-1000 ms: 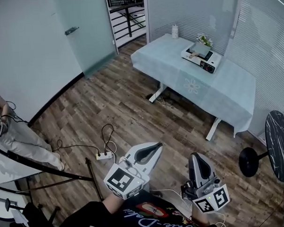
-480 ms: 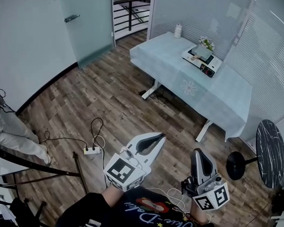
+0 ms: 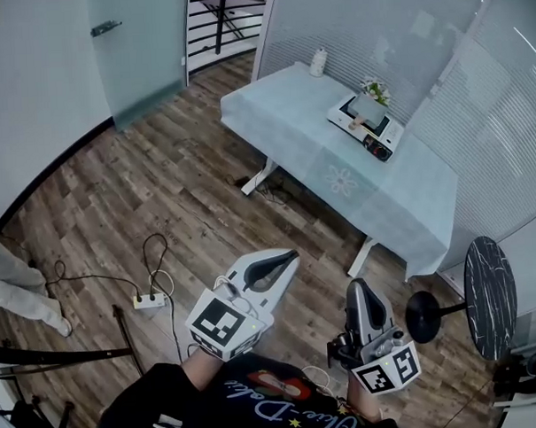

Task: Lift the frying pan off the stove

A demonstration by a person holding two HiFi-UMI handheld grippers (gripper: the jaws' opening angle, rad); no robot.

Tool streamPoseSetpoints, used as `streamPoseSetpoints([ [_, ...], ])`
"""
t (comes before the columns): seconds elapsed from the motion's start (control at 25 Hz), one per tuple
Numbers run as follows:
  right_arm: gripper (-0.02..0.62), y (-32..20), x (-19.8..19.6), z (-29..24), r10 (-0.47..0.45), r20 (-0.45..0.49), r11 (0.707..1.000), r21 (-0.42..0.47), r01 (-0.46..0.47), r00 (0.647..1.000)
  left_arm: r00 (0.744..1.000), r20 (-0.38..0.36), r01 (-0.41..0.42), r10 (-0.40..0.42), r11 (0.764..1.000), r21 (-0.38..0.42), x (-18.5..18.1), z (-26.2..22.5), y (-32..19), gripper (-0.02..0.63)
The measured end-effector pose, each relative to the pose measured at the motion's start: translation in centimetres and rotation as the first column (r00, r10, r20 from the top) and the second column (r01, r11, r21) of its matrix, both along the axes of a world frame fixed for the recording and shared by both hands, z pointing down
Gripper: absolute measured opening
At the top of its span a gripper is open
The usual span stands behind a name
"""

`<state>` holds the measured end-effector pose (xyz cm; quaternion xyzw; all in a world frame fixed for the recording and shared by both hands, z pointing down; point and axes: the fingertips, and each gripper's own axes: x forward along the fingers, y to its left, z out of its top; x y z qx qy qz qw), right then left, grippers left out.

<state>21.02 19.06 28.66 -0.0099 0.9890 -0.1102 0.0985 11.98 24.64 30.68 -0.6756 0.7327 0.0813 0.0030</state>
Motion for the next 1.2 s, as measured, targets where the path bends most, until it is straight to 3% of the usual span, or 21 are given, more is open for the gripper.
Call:
streamPoseSetpoints([
  [0.68, 0.000, -3.3, -15.0, 1.7, 0.116, -0.060, 0.992, -0.045, -0.119, 0.991, 0.994, 0.004, -0.106, 0.107, 0.994, -0.037, -14.0, 1.3, -3.2, 0.006],
  [0.96, 0.000, -4.7, -15.7, 0.9, 0.198, -0.087, 0.980, -0.004, -0.199, 0.976, 0.985, -0.009, -0.170, 0.170, 0.985, -0.013, -15.4, 0.9, -5.0, 0.006],
  [1.2, 0.000, -6.8, -16.5, 2.5, 0.202, -0.103, 0.975, -0.068, -0.209, 0.974, 0.987, -0.027, -0.162, 0.161, 0.985, -0.050, -16.5, 2.0, -5.9, 0.006],
])
